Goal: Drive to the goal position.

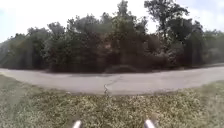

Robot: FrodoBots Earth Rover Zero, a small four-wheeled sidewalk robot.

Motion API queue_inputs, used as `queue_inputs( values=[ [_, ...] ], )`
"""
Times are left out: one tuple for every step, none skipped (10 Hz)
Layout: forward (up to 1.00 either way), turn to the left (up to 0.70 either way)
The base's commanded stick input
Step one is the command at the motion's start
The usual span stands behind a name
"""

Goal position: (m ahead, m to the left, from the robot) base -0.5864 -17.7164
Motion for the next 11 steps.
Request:
queue_inputs(
  values=[
    [0.0, 0.0],
    [0.0, 0.0],
    [0.0, 0.0],
    [0.0, 0.0],
    [0.12, 0.0],
    [0.56, 0.0],
    [0.7, 0.0],
    [0.7, 0.0],
    [0.7, 0.0],
    [0.7, 0.0],
    [0.7, 0.0]
  ],
)
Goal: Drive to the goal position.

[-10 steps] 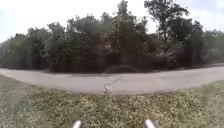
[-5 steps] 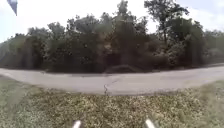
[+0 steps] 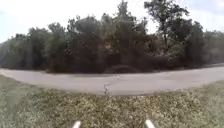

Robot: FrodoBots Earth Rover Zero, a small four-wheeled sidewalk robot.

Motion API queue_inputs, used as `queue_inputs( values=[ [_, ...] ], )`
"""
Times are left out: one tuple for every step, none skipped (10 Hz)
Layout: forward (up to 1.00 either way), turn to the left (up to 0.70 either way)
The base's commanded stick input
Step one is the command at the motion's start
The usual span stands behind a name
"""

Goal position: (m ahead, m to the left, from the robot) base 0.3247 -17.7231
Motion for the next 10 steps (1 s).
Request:
queue_inputs(
  values=[
    [0.7, 0.0],
    [0.7, 0.0],
    [0.7, 0.0],
    [0.7, 0.0],
    [0.7, 0.0],
    [0.7, -0.03],
    [0.7, -0.29],
    [0.7, -0.35],
    [0.7, -0.35],
    [0.7, -0.35]
  ],
)
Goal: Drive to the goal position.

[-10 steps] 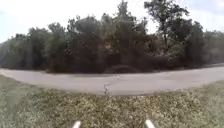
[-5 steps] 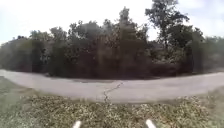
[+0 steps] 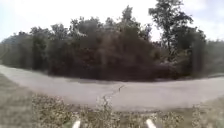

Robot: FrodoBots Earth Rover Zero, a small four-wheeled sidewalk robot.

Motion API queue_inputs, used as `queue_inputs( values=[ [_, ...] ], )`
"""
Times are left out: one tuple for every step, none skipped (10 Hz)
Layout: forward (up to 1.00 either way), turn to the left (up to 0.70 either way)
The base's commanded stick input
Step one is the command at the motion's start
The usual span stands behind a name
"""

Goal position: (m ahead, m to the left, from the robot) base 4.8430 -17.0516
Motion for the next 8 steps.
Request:
queue_inputs(
  values=[
    [0.7, -0.35],
    [0.7, -0.35],
    [0.7, -0.35],
    [0.7, -0.35],
    [0.7, -0.35],
    [0.7, -0.35],
    [0.7, -0.35],
    [0.7, -0.35]
  ],
)
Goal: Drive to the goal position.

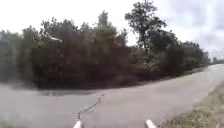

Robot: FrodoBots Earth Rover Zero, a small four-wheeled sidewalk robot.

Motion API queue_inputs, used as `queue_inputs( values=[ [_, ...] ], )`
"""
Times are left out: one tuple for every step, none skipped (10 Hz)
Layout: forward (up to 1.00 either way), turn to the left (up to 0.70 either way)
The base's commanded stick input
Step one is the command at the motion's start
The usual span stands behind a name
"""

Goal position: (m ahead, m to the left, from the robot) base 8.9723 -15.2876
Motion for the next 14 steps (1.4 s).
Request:
queue_inputs(
  values=[
    [0.7, -0.35],
    [0.7, -0.35],
    [0.7, -0.35],
    [0.7, -0.35],
    [0.7, -0.19],
    [0.7, -0.05],
    [0.7, 0.0],
    [0.7, 0.0],
    [0.7, 0.0],
    [0.7, 0.0],
    [0.7, 0.0],
    [0.7, 0.0],
    [0.7, 0.0],
    [0.7, 0.0]
  ],
)
